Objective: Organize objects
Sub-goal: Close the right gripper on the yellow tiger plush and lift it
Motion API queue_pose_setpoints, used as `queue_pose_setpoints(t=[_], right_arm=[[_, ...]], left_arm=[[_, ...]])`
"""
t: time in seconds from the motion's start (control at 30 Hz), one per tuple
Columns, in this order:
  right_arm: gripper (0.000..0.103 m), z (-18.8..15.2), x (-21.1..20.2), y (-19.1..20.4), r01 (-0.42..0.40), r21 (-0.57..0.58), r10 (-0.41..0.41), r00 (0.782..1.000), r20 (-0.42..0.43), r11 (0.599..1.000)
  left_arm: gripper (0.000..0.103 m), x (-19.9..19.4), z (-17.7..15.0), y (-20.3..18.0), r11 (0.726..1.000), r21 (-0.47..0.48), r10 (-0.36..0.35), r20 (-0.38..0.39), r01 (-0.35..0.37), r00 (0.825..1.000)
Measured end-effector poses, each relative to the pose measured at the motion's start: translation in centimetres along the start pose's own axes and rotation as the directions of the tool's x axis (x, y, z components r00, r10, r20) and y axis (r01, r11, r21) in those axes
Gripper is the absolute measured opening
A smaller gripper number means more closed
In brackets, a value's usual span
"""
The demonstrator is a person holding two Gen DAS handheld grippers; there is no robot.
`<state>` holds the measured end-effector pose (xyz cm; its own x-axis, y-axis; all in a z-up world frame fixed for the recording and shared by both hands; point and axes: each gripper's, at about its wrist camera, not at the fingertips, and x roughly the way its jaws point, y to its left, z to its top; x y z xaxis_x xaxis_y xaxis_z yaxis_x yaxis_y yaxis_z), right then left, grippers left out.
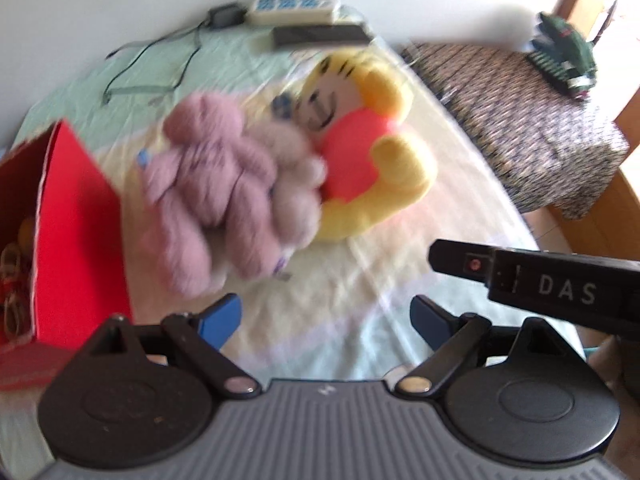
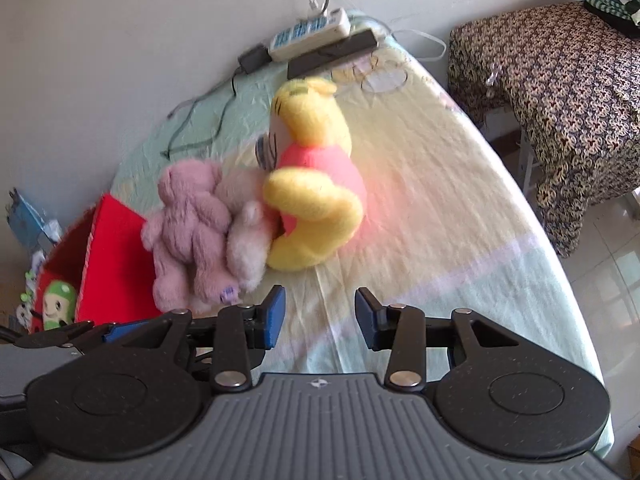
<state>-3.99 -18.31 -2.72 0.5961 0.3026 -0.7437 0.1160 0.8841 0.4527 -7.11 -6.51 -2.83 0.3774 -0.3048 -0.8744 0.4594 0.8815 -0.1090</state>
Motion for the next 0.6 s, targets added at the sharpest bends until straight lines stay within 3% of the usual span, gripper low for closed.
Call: queue_pose_setpoints(t=[0.2, 0.3, 0.37, 0.6], right_arm=[[0.043, 3.6, 0.0, -1.6, -0.053, 0.038, 0.05, 0.996, 0.077, 0.998], [0.044, 5.5, 0.7, -2.0, -0.106, 0.037, 0.102, 0.991, 0.091, 0.994], [0.051, 6.5, 1.6, -2.2, -0.123, 0.023, 0.12, 0.988, 0.093, 0.992], [0.053, 8.8, 5.3, -3.3, -0.174, 0.043, 0.172, 0.984, 0.04, 0.984]], left_arm=[[0.091, 0.2, 3.6, -0.8, 0.992, 0.047, -0.12, 0.083, 0.116, 0.989], [0.092, 1.4, 5.0, -0.9, 0.976, 0.034, -0.215, 0.073, 0.214, 0.974], [0.092, 2.4, 5.6, -1.1, 0.967, 0.012, -0.253, 0.065, 0.253, 0.965], [0.092, 5.2, 6.8, -1.1, 0.955, -0.044, -0.292, 0.037, 0.294, 0.956]])
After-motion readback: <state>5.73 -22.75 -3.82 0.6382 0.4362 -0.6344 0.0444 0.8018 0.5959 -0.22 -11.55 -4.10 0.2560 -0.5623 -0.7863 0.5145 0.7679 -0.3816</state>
